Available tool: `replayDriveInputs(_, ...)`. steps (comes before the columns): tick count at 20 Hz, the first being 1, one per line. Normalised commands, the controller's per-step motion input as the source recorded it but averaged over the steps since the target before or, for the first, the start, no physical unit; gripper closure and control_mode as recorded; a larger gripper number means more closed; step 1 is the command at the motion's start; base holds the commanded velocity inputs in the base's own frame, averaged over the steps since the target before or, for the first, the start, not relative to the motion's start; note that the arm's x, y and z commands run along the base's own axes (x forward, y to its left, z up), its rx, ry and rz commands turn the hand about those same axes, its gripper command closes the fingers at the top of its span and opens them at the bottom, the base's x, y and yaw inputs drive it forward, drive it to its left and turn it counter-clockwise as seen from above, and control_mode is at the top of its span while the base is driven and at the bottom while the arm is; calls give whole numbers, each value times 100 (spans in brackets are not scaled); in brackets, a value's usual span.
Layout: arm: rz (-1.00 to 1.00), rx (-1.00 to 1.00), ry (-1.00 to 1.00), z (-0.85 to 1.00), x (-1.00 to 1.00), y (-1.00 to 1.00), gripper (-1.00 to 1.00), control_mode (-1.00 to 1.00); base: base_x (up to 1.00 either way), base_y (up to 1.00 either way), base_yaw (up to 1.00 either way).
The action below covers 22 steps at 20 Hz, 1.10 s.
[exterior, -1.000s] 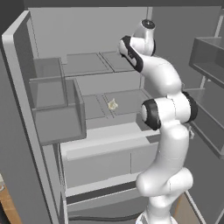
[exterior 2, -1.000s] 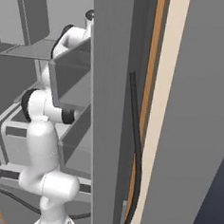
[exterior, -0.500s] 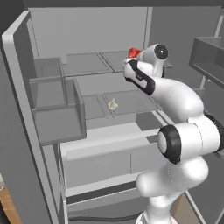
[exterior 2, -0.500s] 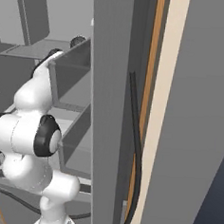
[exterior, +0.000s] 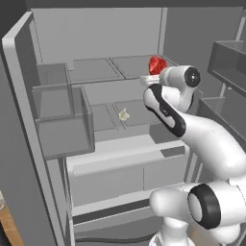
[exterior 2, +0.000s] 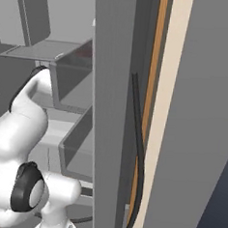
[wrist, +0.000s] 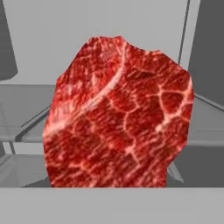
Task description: Open the fridge, remove the peach, garlic, and steak, and place them on any counter.
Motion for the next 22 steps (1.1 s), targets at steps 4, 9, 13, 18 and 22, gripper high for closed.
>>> replayDriveInputs(4, 2, 0, 1, 13, -100, 45, 100, -100, 0, 0, 0)
replayDriveInputs(9, 0, 0, 6, 6, -100, 26, 100, -100, 0, 0, 0)
replayDriveInputs(13, 0, 0, 8, 7, -100, 0, 100, -100, 0, 0, 0)
replayDriveInputs(18, 0, 0, 2, 0, -100, 1, 100, -100, 0, 0, 0)
replayDriveInputs(22, 1, 0, 0, 0, -99, 7, 100, -100, 0, 0, 0)
